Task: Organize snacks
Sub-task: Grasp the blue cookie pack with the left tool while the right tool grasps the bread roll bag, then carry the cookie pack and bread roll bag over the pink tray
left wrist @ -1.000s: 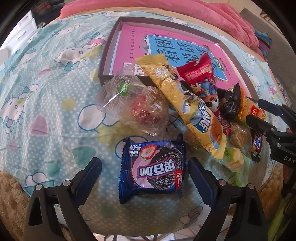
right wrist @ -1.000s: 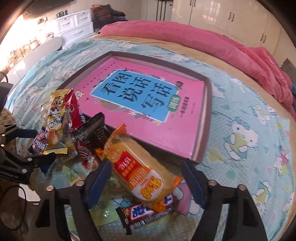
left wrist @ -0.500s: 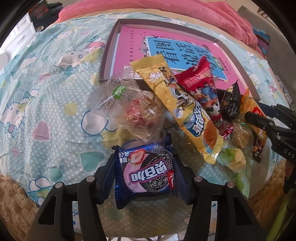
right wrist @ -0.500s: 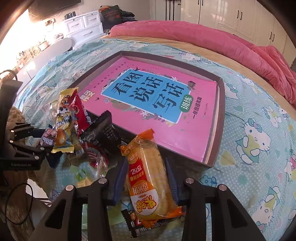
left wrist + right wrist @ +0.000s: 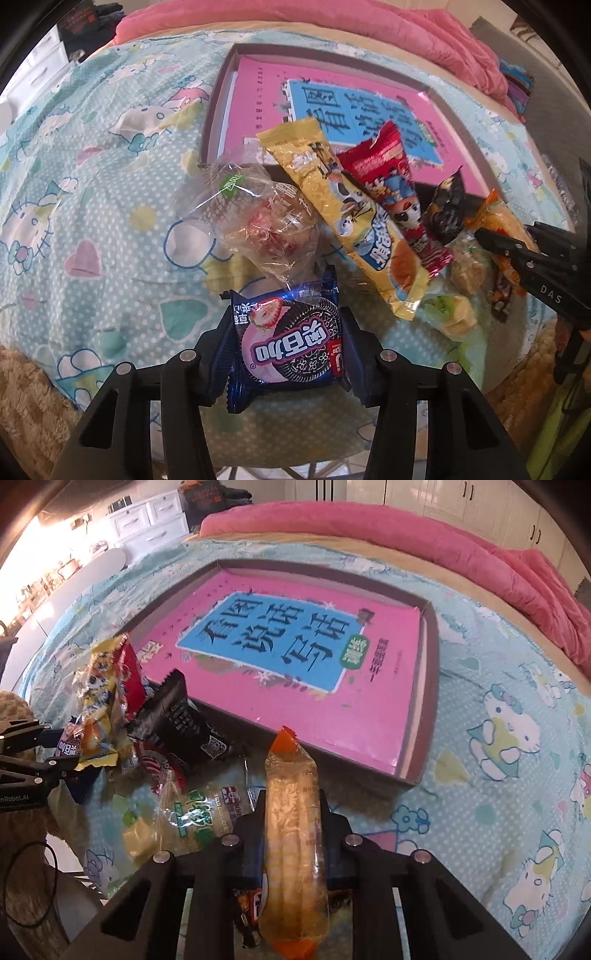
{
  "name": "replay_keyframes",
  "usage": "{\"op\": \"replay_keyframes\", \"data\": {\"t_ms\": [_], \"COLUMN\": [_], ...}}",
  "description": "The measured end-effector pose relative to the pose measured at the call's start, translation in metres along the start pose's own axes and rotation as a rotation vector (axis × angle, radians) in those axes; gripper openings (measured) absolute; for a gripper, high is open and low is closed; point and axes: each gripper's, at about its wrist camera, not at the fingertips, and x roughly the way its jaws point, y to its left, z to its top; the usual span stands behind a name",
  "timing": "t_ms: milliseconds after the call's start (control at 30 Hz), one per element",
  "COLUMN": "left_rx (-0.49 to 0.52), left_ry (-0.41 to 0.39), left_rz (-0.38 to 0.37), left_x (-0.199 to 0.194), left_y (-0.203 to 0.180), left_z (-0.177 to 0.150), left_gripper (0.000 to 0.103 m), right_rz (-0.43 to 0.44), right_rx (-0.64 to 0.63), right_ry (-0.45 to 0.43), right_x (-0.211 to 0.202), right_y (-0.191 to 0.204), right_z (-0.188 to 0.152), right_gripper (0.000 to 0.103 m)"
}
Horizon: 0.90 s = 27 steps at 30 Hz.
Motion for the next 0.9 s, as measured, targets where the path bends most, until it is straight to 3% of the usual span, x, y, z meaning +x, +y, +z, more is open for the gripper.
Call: {"op": "replay_keyframes", "data": {"t_ms": [233,533,900], "left_rx": [-0.027,-0.046,-0.043], "left_ry": [-0.025,-0.204,-0.349], "left_rz": [-0.062,-0.028,-0.002], "left_x": [-0.028,-0.076,-0.08], "left_y": [0.004,0.014,0.026], "left_z": [-0.009,0.003,0.039], "left_gripper": [0.054,0.053,0.054], "right_rz": [0.059,0.099,0.116], "right_rx": [0.102,0.16,0.253], "right_ry": [-0.143,-0.284,-0.313], "right_x": [-0.038,-0.061,-0.056], "right_y": [-0.014,-0.018,-0.028], "right_z": [-0.002,0.011,0.022], "right_gripper": [0.022,0.022,0.022]}}
